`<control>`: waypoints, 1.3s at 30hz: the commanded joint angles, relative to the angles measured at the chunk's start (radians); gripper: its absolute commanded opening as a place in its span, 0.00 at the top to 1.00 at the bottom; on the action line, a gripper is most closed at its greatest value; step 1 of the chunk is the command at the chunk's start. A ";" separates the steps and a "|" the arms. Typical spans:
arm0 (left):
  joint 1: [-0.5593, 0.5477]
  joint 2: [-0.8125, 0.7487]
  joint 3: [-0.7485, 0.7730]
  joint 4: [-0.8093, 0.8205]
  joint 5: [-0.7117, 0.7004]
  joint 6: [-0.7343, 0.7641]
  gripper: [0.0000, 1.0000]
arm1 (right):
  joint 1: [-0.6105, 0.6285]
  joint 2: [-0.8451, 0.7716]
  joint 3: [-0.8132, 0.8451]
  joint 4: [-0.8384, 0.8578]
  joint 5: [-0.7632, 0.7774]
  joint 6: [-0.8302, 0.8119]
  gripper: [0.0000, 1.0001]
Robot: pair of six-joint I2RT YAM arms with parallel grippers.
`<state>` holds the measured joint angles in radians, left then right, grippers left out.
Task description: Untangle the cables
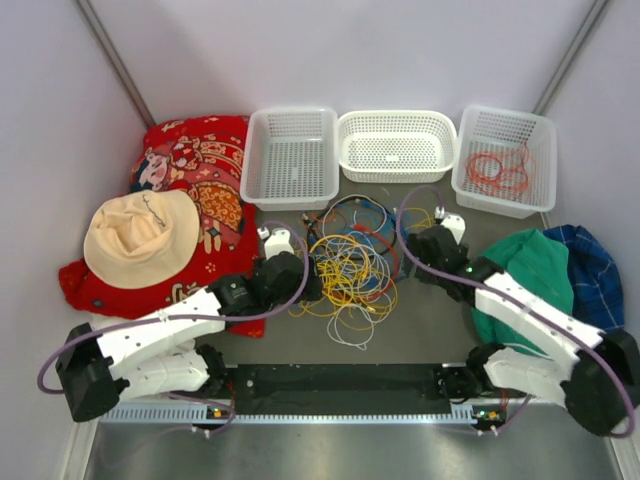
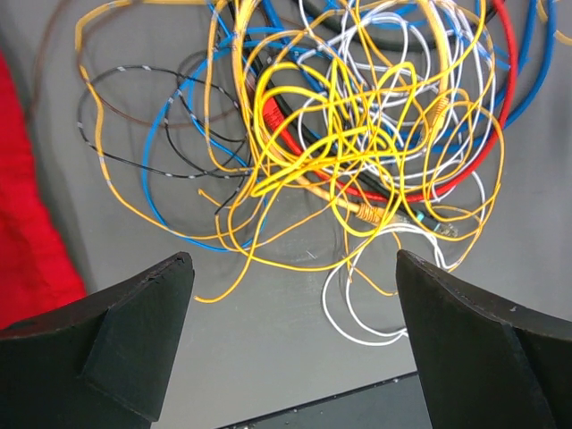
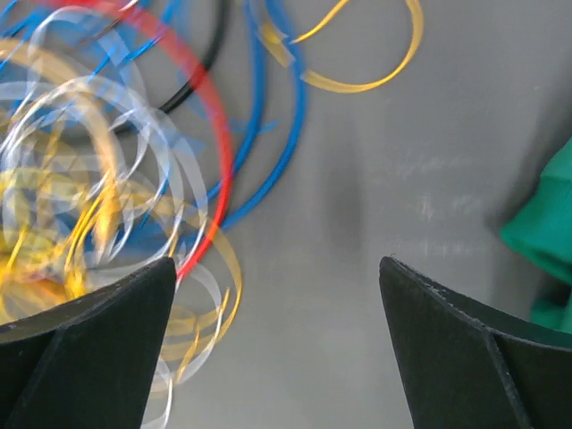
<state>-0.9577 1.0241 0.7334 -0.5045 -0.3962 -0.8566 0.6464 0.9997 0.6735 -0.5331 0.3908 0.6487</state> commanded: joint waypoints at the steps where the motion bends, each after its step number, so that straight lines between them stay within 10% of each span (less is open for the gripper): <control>1: -0.001 0.043 0.026 0.092 0.039 0.016 0.01 | -0.212 0.173 0.041 0.232 -0.144 0.060 0.10; 17: 0.001 0.025 -0.012 0.073 0.022 0.062 0.01 | -0.248 0.764 0.406 0.245 -0.112 -0.061 0.41; 24: 0.002 0.033 -0.012 0.073 0.020 0.064 0.01 | -0.248 0.792 0.408 0.214 -0.099 -0.078 0.83; 26: 0.002 0.031 -0.008 0.064 0.016 0.064 0.01 | -0.249 0.774 0.419 0.176 -0.070 -0.077 1.00; 39: 0.017 -0.105 0.148 0.110 -0.124 0.221 0.01 | 0.033 0.195 0.745 -0.085 -0.013 -0.198 1.00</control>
<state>-0.9497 0.9802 0.7811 -0.4904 -0.4480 -0.7368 0.6273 1.3243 1.2118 -0.5198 0.3672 0.5030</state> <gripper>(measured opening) 0.990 0.028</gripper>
